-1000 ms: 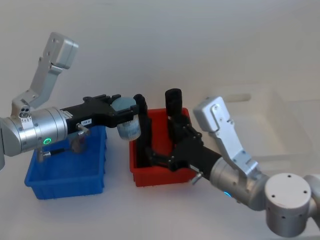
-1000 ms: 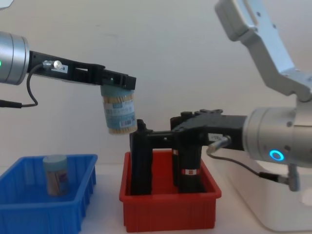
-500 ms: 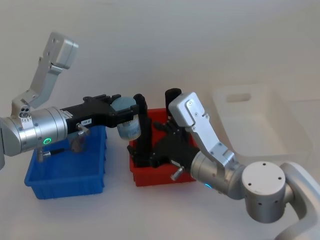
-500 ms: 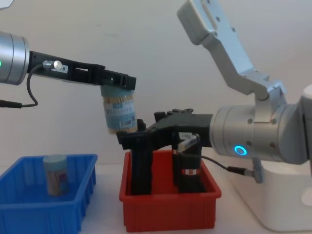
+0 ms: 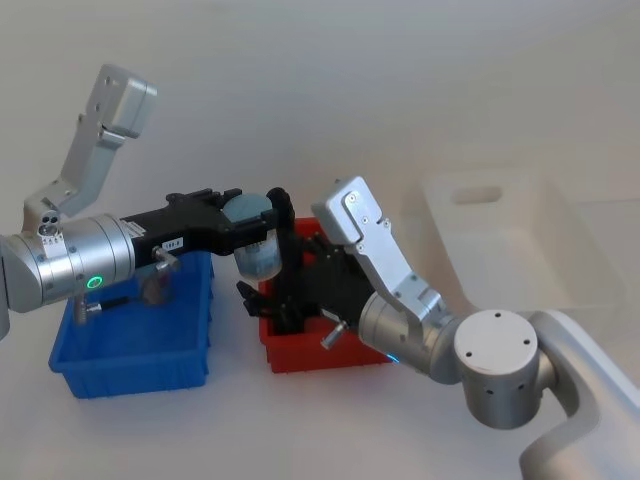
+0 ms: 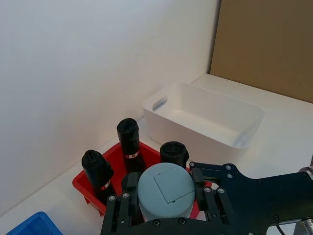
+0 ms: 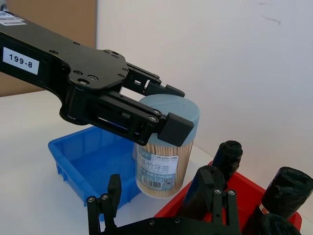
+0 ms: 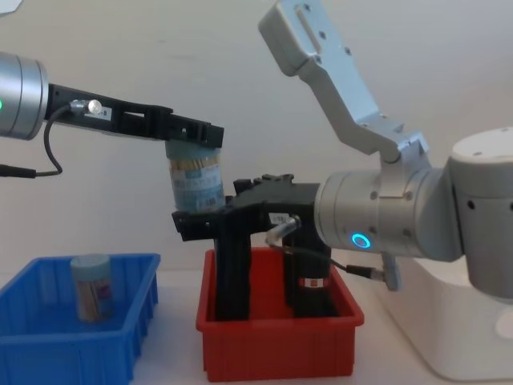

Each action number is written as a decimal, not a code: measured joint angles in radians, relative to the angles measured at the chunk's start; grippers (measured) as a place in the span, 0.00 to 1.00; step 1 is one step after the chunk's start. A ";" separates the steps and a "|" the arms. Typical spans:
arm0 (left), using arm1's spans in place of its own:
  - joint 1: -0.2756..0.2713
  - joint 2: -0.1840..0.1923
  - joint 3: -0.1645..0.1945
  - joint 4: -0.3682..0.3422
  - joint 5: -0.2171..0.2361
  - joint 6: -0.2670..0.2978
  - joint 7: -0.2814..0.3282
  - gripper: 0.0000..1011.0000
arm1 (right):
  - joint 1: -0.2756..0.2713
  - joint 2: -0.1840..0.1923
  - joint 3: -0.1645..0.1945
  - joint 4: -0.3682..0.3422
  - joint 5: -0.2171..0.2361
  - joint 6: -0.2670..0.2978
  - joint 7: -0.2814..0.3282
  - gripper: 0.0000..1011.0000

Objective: Pick the cotton swabs from the blue box and place them into the white box.

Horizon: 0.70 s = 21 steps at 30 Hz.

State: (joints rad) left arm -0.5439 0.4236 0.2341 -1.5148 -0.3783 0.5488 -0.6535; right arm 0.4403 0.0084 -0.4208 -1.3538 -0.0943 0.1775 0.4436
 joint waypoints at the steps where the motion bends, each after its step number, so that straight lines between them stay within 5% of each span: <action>1: 0.000 0.000 0.000 0.000 0.000 0.000 0.000 0.65 | 0.005 -0.004 -0.001 0.008 0.000 -0.003 -0.004 0.99; 10: 0.000 0.000 0.000 0.000 0.000 0.000 0.000 0.65 | 0.027 -0.022 -0.006 0.047 0.007 -0.022 -0.024 0.99; 21: 0.000 0.000 0.000 0.000 0.000 0.000 0.000 0.65 | 0.049 -0.037 -0.007 0.082 0.037 -0.035 -0.031 0.71</action>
State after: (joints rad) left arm -0.5439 0.4237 0.2342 -1.5148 -0.3783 0.5487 -0.6534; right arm 0.4892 -0.0286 -0.4280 -1.2714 -0.0575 0.1424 0.4126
